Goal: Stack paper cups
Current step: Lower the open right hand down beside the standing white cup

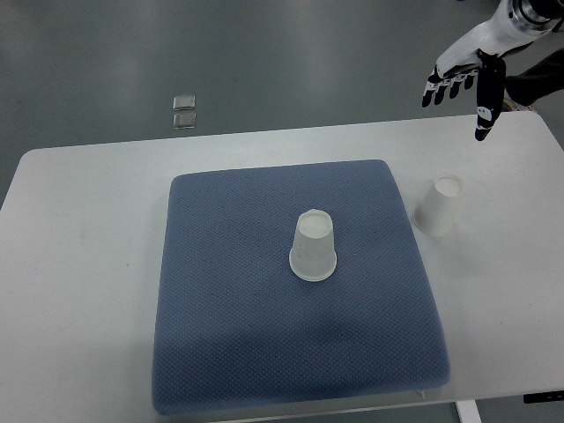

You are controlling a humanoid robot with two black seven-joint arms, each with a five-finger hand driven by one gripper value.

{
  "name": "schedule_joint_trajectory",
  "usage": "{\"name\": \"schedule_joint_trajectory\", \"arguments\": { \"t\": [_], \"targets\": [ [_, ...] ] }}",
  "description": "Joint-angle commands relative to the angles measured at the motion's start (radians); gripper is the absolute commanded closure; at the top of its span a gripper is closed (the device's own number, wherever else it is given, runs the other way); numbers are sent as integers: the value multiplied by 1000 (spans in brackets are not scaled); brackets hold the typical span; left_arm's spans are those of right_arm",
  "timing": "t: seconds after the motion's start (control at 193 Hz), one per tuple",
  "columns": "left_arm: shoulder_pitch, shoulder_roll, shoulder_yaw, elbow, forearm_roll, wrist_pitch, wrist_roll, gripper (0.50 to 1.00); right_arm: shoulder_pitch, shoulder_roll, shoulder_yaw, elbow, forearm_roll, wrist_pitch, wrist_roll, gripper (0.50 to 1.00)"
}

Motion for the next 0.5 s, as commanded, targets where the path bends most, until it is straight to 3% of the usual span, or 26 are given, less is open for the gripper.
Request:
{"name": "schedule_joint_trajectory", "arguments": {
  "t": [0.0, 0.254, 0.466, 0.497],
  "targets": [
    [0, 0, 2, 1, 0, -4, 0, 500, 76, -14, -19, 61, 6, 4, 1, 576],
    [0, 0, 0, 1, 0, -4, 0, 500, 199, -39, -30, 114, 51, 4, 1, 579],
    [0, 0, 0, 1, -3, -4, 0, 500, 179, -27, -65, 114, 79, 3, 1, 581],
    [2, 0, -2, 2, -3, -2, 0, 500, 159, -27, -65, 112, 80, -24, 1, 581]
  ]
}}
